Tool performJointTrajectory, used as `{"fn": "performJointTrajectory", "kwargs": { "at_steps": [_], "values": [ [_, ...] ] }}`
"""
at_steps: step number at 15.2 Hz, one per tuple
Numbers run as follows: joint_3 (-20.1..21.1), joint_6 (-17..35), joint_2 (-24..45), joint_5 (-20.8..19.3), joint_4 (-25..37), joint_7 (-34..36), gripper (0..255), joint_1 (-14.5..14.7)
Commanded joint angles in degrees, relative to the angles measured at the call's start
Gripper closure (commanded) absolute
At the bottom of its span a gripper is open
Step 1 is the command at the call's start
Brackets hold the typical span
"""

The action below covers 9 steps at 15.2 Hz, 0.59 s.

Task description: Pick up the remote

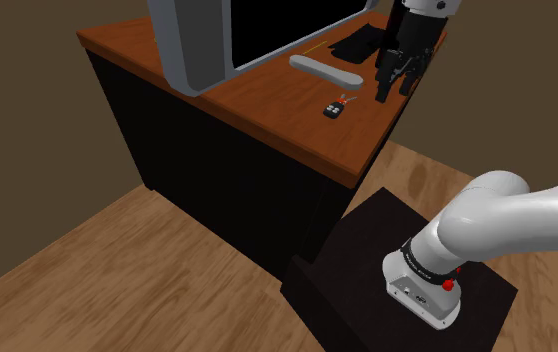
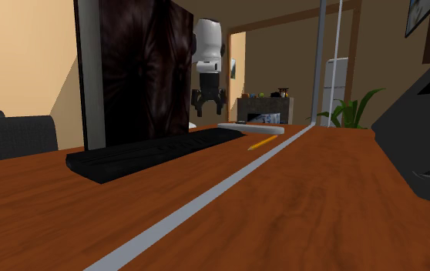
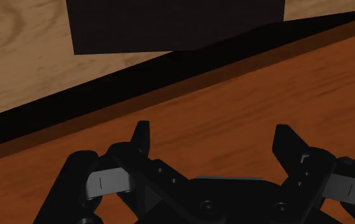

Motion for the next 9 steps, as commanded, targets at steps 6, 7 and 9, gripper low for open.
{"fn": "performJointTrajectory", "kwargs": {
  "at_steps": [6,7,9],
  "values": [
    [-1.12,4.74,10.38,-1.93,6.98,-5.57,0,1.52],
    [-1.28,5.5,12.44,-2.22,8.57,-6.65,0,1.8],
    [-1.55,6.82,16.56,-2.73,11.94,-8.76,0,2.35]
  ]
}}
